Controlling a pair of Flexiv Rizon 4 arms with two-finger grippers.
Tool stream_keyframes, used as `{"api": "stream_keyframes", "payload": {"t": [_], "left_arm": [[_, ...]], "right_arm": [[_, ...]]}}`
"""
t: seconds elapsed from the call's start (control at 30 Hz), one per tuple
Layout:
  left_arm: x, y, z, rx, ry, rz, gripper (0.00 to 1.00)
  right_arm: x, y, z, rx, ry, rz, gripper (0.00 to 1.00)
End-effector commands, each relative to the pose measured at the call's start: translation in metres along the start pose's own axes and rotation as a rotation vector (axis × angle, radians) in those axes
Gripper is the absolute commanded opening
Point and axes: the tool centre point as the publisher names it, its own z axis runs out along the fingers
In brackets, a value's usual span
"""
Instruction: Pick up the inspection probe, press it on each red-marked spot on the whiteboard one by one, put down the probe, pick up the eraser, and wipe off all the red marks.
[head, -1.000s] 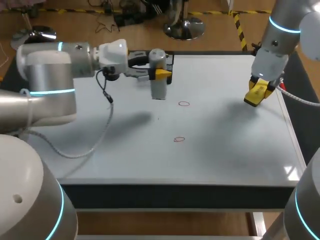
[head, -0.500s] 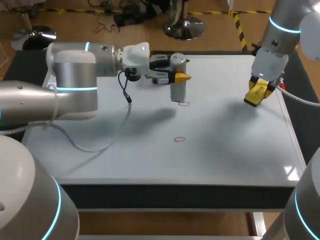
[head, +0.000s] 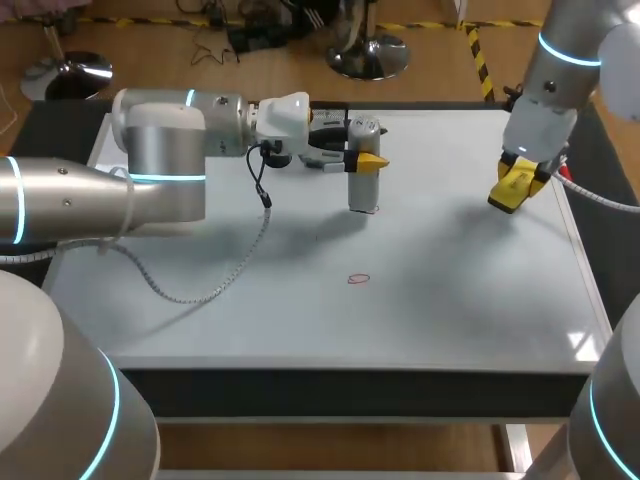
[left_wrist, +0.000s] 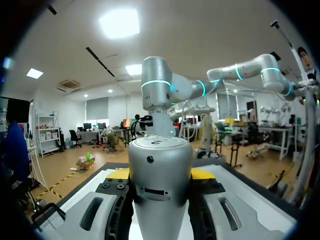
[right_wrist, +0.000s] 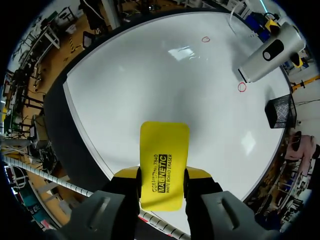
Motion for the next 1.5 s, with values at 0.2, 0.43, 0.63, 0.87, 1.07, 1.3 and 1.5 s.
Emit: {"api": "stream_keyframes", "payload": {"t": [0.2,0.43,0.63,0.87,1.07,1.3,1.5], "left_arm": [[-0.007,0.009,0.006,0.002,-0.002,-0.011,0.0],[-0.014,0.014,0.01,-0.005,-0.013,-0.018,0.0],[-0.017,0.018,0.013,-0.011,-0.017,-0.028,0.0],[-0.019,0.022,0.014,-0.017,-0.018,-0.036,0.0],[-0.019,0.022,0.014,-0.015,-0.018,-0.037,0.0],[-0.02,0.022,0.014,-0.015,-0.018,-0.036,0.0],[-0.022,0.021,0.014,-0.017,-0.017,-0.036,0.0]], "right_arm": [[0.0,-0.001,-0.001,0.002,0.004,-0.001,0.0],[0.0,-0.001,-0.001,0.002,0.004,-0.001,0.0],[0.0,-0.001,-0.001,0.002,0.004,-0.001,0.0],[0.0,-0.001,-0.001,0.002,0.004,-0.001,0.0],[0.0,-0.001,-0.001,0.002,0.004,-0.001,0.0],[0.0,-0.001,-0.001,0.002,0.004,-0.001,0.0],[0.0,-0.001,-0.001,0.002,0.004,-0.001,0.0]]}}
